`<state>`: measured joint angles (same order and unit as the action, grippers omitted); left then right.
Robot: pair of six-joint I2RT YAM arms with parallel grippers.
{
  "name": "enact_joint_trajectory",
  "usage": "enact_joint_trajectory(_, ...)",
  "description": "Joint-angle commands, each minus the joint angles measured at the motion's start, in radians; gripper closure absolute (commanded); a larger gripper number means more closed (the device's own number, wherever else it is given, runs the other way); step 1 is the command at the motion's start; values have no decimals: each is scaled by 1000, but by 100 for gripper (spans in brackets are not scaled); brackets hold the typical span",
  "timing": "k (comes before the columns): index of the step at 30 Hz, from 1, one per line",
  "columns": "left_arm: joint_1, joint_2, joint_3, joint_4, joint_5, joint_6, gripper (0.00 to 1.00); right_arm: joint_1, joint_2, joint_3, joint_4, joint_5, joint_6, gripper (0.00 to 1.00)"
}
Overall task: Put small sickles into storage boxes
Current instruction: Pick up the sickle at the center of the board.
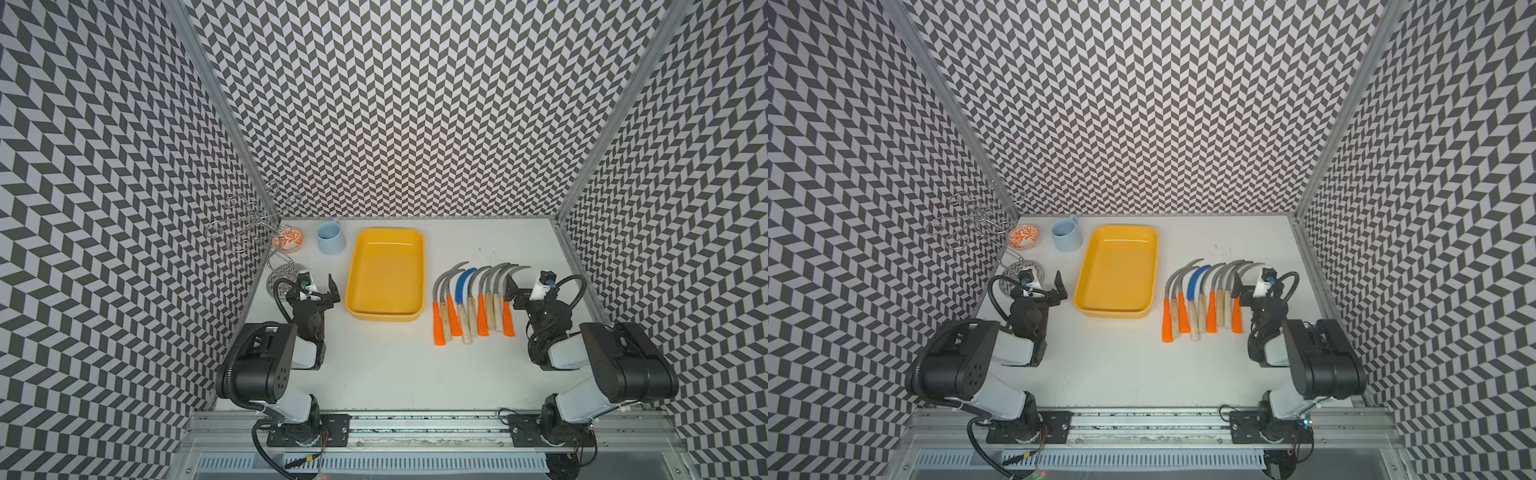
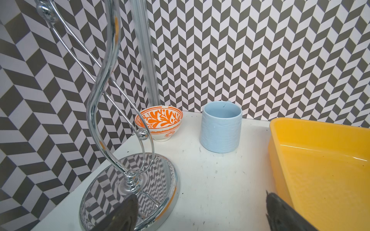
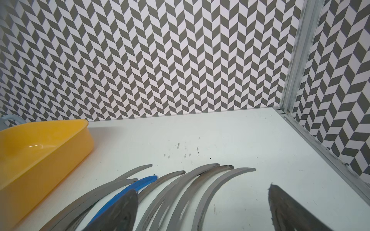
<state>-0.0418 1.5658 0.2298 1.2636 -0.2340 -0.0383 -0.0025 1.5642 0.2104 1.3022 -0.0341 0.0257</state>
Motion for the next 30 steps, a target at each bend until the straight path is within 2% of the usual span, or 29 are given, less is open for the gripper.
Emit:
enact_joint_trajectory(1, -3, -7, 5, 37, -2, 4, 0, -1, 0, 3, 51, -6, -18, 1)
enact_joint_trajectory(21, -4, 3, -1, 68, -2, 8, 0, 0, -1, 3, 37, -4, -20, 1)
enact_joint_trajectory(25, -6, -1, -2, 64, -9, 8, 0, 14, -5, 3, 20, 27, -31, 1)
enact_joint_trajectory(30, -61, -35, -28, 84, -77, 48, 0, 20, -56, 88, -142, 61, -23, 1)
